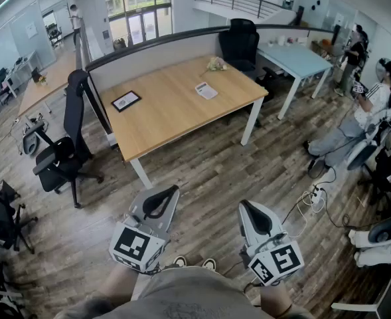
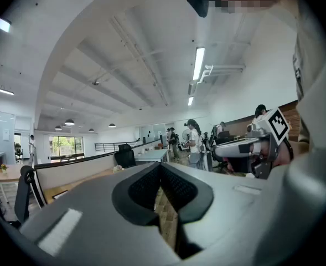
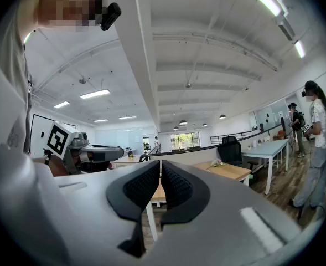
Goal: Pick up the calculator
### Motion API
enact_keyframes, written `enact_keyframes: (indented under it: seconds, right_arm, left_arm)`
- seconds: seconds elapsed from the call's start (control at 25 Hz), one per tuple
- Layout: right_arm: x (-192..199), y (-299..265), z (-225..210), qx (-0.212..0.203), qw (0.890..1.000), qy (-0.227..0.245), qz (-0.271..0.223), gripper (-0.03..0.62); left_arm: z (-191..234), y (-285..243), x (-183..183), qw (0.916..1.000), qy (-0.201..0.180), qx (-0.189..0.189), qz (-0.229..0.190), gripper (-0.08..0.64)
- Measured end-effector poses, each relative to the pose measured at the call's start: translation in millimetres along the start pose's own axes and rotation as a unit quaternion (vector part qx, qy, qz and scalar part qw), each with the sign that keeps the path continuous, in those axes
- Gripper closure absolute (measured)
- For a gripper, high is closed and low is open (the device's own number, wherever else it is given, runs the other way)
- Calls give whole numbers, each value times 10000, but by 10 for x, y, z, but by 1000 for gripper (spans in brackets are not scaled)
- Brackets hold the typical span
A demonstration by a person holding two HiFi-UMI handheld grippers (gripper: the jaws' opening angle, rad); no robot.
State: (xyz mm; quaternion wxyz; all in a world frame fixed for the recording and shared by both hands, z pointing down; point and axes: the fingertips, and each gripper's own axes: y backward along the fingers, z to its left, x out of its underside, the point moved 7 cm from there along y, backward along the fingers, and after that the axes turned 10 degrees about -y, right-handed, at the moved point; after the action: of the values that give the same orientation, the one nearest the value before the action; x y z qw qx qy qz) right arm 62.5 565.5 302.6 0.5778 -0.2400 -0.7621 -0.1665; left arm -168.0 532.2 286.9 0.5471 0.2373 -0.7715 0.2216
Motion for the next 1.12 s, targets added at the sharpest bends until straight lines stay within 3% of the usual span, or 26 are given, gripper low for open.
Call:
enact_keyframes:
  seconds: [0.56, 0.84, 0.88, 0.96, 1.12]
  right_arm:
    - [-39, 202, -441, 21, 10000, -90, 14, 572]
    - [-4, 315, -673, 11, 9999, -110, 94, 572]
    - [9, 334, -704, 21, 9999, -138, 102, 574]
    - [32, 365, -747, 45, 9997, -196, 102, 574]
    - [62, 364, -777, 79, 9997, -192, 138, 574]
  left_arm:
    - [-350, -284, 33, 9997, 218, -38, 89, 558]
    - [-445, -373, 38, 9980, 520, -356, 44, 557]
    - [-462, -387, 45, 9973, 616, -389, 55, 532]
    - [-487, -416, 64, 9964, 747, -383, 104, 374]
    - [-475, -447, 91, 9959, 805, -396, 139, 327]
